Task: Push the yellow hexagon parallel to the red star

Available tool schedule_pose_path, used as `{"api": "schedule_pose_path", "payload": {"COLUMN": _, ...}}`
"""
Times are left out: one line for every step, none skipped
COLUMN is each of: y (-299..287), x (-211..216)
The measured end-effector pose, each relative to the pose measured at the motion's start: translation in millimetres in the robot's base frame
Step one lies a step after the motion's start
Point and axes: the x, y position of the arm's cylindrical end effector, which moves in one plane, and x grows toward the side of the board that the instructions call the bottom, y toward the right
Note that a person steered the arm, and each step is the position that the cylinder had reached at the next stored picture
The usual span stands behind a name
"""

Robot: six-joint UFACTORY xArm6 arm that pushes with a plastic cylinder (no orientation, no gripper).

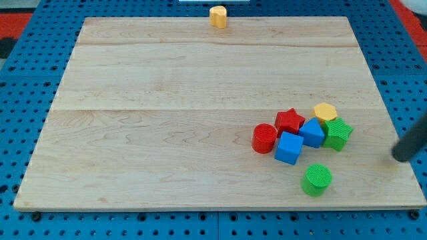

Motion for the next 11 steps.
{"api": "schedule_pose_path", "payload": {"y": -65.0, "x": -52.1}}
{"api": "schedule_pose_path", "payload": {"y": -127.0, "x": -85.0}}
{"api": "schedule_pose_path", "payload": {"y": -152.9, "x": -105.0}}
{"api": "schedule_pose_path", "payload": {"y": -135.9, "x": -111.7}}
{"api": "schedule_pose_path", "payload": {"y": -72.7, "x": -126.3}}
{"api": "schedule_pose_path", "payload": {"y": -146.1, "x": -155.9}}
{"api": "schedule_pose_path", "payload": {"y": -231.2, "x": -121.5}}
{"api": "schedule_pose_path", "payload": {"y": -229.1, "x": -62.3}}
{"api": "schedule_pose_path", "payload": {"y": -226.6, "x": -123.2}}
{"api": "schedule_pose_path", "payload": {"y": -296.9, "x": -103.2}}
{"api": "schedule_pose_path", "payload": {"y": -312.0, "x": -48.4}}
